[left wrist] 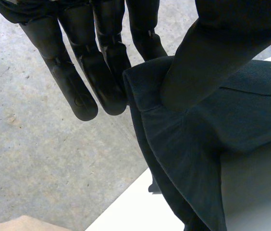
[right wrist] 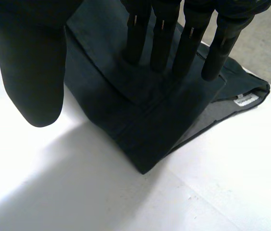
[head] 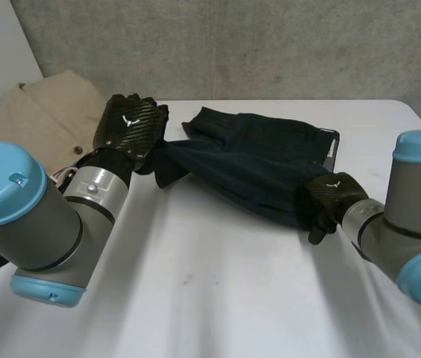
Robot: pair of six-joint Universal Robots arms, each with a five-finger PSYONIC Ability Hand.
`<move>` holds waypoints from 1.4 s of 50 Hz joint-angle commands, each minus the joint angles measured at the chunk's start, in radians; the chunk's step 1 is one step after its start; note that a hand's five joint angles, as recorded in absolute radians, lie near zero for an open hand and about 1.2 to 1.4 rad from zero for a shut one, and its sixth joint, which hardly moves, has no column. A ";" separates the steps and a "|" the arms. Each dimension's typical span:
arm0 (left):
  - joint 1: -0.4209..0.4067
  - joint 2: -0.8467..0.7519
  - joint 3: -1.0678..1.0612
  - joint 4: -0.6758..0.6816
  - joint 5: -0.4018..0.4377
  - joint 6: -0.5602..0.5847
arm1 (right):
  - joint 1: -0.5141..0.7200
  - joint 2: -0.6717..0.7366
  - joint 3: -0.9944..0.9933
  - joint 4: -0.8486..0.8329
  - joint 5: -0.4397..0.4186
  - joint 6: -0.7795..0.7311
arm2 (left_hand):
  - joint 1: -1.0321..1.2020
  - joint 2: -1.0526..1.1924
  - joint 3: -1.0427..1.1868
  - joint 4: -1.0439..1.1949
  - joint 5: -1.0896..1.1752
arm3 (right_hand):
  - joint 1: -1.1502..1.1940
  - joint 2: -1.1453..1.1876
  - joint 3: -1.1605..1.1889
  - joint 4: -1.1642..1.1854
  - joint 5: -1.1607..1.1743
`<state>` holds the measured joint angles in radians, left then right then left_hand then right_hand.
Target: Fold the laundry.
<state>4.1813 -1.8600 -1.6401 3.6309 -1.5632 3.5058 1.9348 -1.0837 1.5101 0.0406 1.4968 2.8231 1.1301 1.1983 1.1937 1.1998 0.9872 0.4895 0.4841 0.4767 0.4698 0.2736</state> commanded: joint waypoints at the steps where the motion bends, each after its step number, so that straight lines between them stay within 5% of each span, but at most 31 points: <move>1: 0.006 -0.001 0.006 0.000 0.000 0.001 | 0.001 0.059 0.027 -0.180 0.049 -0.020 | 0.266 0.198 0.203 0.196 0.235 | 0.042 0.047 0.054 0.061 0.083; 13: 0.011 -0.008 0.040 -0.026 0.000 -0.013 | 0.003 0.174 -0.022 -0.241 0.086 -0.079 | 0.266 0.198 0.203 0.196 0.235 | 0.088 0.094 0.101 0.108 0.130; 16: 0.011 -0.010 0.043 -0.028 0.000 -0.021 | 0.003 0.188 -0.031 -0.264 0.089 -0.080 | 0.266 0.198 0.203 0.196 0.235 | 0.346 0.351 0.359 0.365 0.387; 17: 0.011 -0.010 0.043 -0.029 -0.001 -0.024 | 0.001 0.185 -0.033 -0.284 0.098 -0.080 | 0.266 0.198 0.203 0.196 0.235 | 0.856 0.861 0.869 0.875 0.897; 23: 0.005 -0.007 0.034 -0.078 -0.001 -0.022 | 0.003 0.095 0.002 -0.301 0.143 -0.074 | 0.266 0.198 0.203 0.196 0.235 | 0.907 0.912 0.920 0.926 0.948; 29: 0.000 0.077 -0.013 -0.271 0.005 -0.011 | -0.005 -0.171 0.050 -0.156 0.135 -0.129 | 0.266 0.198 0.203 0.196 0.235 | 0.907 0.912 0.920 0.926 0.948; 35: 0.005 0.176 -0.079 -0.498 0.006 0.022 | -0.014 -0.228 0.048 0.135 0.109 -0.234 | 0.266 0.198 0.203 0.196 0.235 | 0.907 0.912 0.920 0.926 0.948; 41: 0.011 0.268 -0.173 -0.796 0.006 0.177 | -0.014 -0.283 0.090 0.465 0.102 -0.428 | 0.266 0.198 0.203 0.196 0.235 | 0.907 0.912 0.920 0.926 0.948; 47: -0.030 0.298 -0.199 -0.998 0.066 0.282 | -0.019 -0.340 0.139 0.558 0.010 -0.501 | 0.266 0.198 0.203 0.196 0.235 | 0.907 0.912 0.920 0.926 0.948; 54: -0.043 0.167 -0.081 -0.832 0.134 0.278 | -0.069 -0.332 0.117 0.492 -0.070 -0.433 | 0.266 0.198 0.203 0.196 0.235 | 0.907 0.912 0.920 0.926 0.948; 64: -0.043 -0.185 0.230 -0.651 0.000 0.289 | -0.076 -0.220 0.084 0.224 -0.052 -0.311 | 0.266 0.198 0.203 0.196 0.235 | 0.907 0.912 0.920 0.926 0.948; 70: -0.024 -0.393 0.516 -0.377 -0.014 0.303 | -0.071 -0.062 -0.111 -0.054 0.060 -0.312 | 0.266 0.198 0.203 0.196 0.235 | 0.907 0.912 0.920 0.926 0.948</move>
<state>4.1440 -2.0907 -1.3602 3.0369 -1.5581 3.7930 1.8580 -1.2695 1.5624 0.2064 1.4604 2.5163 1.1305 1.1984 1.1937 1.2000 1.0024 1.0777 1.1654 1.1864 1.1955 0.9899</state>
